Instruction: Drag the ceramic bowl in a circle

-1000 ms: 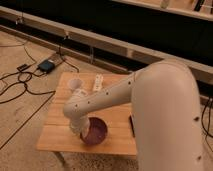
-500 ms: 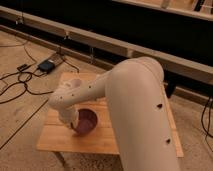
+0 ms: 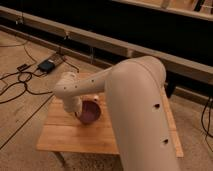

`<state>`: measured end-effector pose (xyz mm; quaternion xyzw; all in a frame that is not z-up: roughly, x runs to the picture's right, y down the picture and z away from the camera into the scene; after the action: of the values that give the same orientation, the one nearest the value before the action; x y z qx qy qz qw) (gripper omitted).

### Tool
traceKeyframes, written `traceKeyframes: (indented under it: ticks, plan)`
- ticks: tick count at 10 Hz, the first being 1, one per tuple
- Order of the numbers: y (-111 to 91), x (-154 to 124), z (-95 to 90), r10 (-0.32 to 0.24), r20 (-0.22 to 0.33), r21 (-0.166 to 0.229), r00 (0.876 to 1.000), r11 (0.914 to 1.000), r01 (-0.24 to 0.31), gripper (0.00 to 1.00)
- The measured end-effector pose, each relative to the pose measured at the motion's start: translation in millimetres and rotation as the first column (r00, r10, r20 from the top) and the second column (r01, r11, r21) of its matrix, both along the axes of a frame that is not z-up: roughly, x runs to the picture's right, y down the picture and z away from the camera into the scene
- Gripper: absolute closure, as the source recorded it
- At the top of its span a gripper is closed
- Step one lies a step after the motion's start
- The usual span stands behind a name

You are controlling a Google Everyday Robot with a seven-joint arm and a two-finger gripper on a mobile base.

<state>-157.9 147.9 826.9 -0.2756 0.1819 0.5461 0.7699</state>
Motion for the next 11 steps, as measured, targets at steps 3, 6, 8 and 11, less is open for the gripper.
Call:
traceKeyframes:
  ticks: [3, 6, 8, 11]
  plan:
    - [-10.4, 39.5, 13.2, 0.064, -0.079, 0.008, 0.995, 0.9979, -0.064, 1.00]
    - [-9.9, 75.6, 15.9, 0.120, -0.137, 0.012, 0.983, 0.9928, -0.119, 1.00]
    - [-2.9, 89.9, 14.0, 0.136, -0.156, 0.010, 0.978, 0.9907, -0.136, 1.00]
    - [13.6, 90.6, 5.7, 0.156, -0.127, -0.005, 0.980, 0.9875, -0.157, 1.00]
